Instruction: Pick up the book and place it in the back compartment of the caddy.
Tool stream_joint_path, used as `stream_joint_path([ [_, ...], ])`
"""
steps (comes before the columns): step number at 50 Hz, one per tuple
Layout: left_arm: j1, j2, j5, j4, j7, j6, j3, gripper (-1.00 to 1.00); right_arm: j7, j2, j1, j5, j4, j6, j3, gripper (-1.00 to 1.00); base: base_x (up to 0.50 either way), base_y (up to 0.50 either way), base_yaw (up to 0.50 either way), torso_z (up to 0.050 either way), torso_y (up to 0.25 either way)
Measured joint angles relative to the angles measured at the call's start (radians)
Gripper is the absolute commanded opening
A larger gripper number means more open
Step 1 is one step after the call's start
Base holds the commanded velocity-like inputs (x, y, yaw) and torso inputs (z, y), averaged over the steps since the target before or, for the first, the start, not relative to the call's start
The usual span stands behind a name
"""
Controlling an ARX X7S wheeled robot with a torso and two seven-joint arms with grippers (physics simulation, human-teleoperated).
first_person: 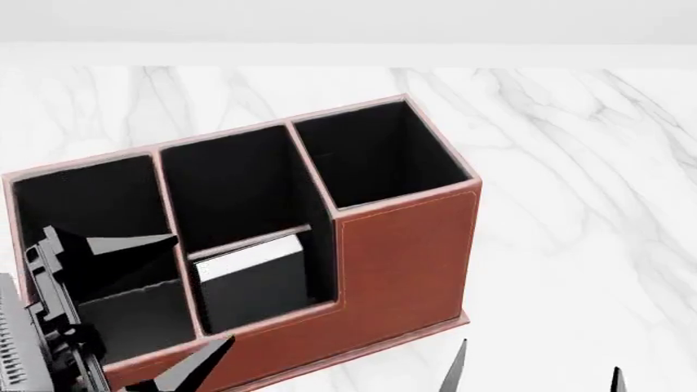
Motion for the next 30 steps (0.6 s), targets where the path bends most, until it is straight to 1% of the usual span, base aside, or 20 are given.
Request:
stream_joint_path([
  [9, 0.068, -0.084, -0.031, 0.241, -0.081, -0.042, -0.02, 1.0, -0.026, 0.008, 0.007, -0.015, -0.12, 0.088, 0.022, 1.0, 0.0, 0.0, 0.0, 0.0, 0.0],
  [15, 0.075, -0.145, -0.083, 0.383, -0.139, -0.08, -0.052, 1.0, -0.047, 0.015, 0.004, -0.036, -0.215, 0.144, 0.037, 1.0, 0.0, 0.0, 0.0, 0.0, 0.0],
  [22, 0.032, -0.205, -0.165, 0.509, -0.204, -0.139, -0.09, 1.0, -0.078, 0.019, 0.016, -0.052, -0.317, 0.217, 0.053, 1.0, 0.0, 0.0, 0.0, 0.0, 0.0],
  [30, -0.061, -0.246, -0.261, 0.596, -0.269, -0.213, -0.117, 1.0, -0.114, 0.016, 0.045, -0.058, -0.413, 0.298, 0.066, 1.0, 0.0, 0.0, 0.0, 0.0, 0.0],
])
